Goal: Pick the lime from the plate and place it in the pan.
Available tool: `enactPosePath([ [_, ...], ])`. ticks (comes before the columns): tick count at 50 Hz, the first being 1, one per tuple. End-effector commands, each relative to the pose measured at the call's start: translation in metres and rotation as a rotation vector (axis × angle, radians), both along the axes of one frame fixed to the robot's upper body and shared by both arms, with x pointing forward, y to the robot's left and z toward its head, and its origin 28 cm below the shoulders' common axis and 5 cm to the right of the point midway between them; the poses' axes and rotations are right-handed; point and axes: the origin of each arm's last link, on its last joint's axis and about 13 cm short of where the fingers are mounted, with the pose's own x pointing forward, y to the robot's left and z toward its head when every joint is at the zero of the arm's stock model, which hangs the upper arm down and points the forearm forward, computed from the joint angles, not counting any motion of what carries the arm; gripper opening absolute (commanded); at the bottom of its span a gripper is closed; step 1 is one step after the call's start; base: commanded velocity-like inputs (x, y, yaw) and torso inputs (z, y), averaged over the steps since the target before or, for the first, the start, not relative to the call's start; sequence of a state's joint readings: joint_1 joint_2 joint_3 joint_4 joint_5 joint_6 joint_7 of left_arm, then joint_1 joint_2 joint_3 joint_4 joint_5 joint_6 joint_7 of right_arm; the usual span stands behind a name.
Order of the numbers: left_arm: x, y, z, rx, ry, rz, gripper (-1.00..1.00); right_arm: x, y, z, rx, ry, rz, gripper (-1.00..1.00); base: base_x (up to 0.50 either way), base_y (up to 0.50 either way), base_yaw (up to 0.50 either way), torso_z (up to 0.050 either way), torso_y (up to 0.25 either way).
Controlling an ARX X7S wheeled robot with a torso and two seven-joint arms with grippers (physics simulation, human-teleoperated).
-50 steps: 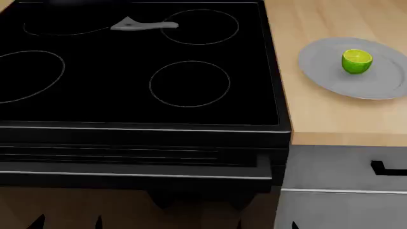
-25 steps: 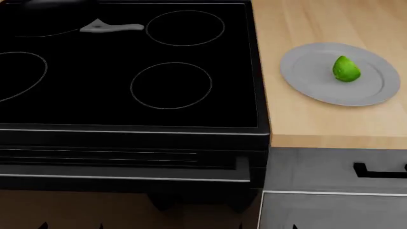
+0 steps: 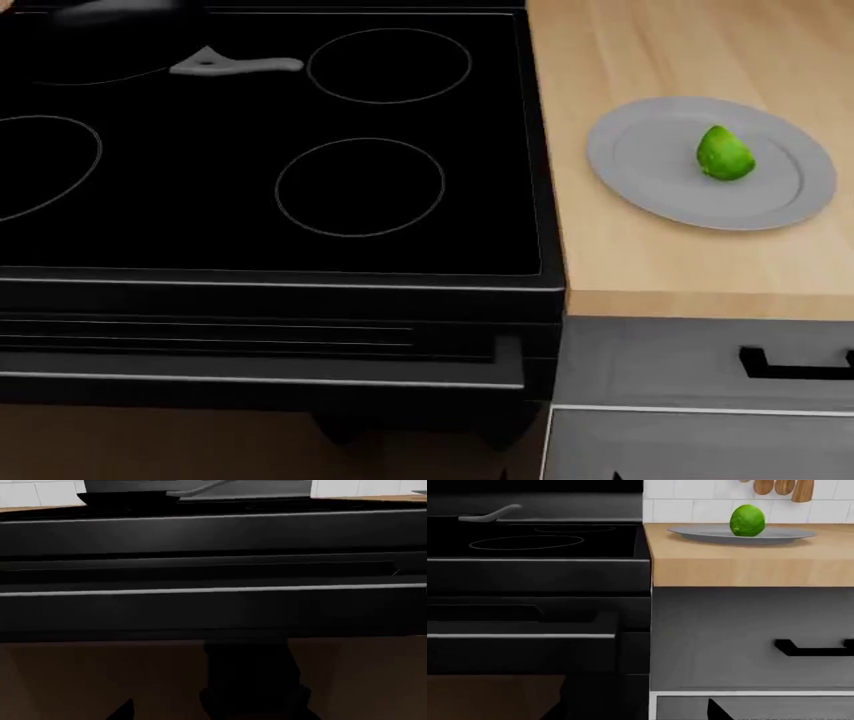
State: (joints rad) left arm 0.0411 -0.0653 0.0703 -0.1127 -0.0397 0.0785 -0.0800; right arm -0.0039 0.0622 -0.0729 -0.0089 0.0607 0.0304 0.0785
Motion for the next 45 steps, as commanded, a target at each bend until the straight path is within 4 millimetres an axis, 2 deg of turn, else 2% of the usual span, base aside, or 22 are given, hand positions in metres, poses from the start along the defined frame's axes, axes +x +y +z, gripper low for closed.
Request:
enactPosePath([
  [1,0.001,0.002,-0.009,0.049,0.076,0.075,1.0,-0.002,-0.001,0.001,0.005,0.003,-0.002,1.0,0.0,0.0,0.0,0.0,0.0],
  [5,0.003,0.003,-0.014,0.048,0.091,0.072,1.0,-0.002,-0.002,0.001,0.006,0.004,-0.004,1.0,0.0,0.0,0.0,0.0,0.0],
  [7,-0.001,0.001,-0.005,0.021,0.077,0.049,1.0,-0.003,-0.002,0.0,0.006,0.005,-0.004,1.0,0.0,0.0,0.0,0.05,0.0],
  [27,0.004,0.001,-0.006,0.021,0.049,0.024,1.0,0.0,-0.002,0.003,-0.005,0.002,0.003,1.0,0.0,0.0,0.0,0.05,0.0],
  [37,0.005,-0.001,0.004,0.013,0.059,0.011,1.0,0.003,-0.001,0.004,-0.007,-0.003,0.001,1.0,0.0,0.0,0.0,0.05,0.0],
  [39,0.006,0.004,0.008,0.05,0.054,0.001,1.0,0.003,-0.003,0.01,-0.007,-0.009,0.005,1.0,0.0,0.0,0.0,0.025,0.0],
  [41,0.013,0.019,0.031,0.069,-0.018,0.052,1.0,0.009,-0.015,0.027,-0.006,-0.036,-0.015,1.0,0.0,0.0,0.0,0.0,0.0],
  [42,0.013,0.027,0.05,0.114,-0.066,0.062,1.0,0.011,-0.024,0.045,-0.008,-0.073,-0.029,1.0,0.0,0.0,0.0,0.0,0.0],
  [45,0.009,0.041,0.088,0.149,-0.135,0.083,1.0,0.008,-0.034,0.08,-0.046,-0.133,-0.028,1.0,0.0,0.0,0.0,0.0,0.0],
])
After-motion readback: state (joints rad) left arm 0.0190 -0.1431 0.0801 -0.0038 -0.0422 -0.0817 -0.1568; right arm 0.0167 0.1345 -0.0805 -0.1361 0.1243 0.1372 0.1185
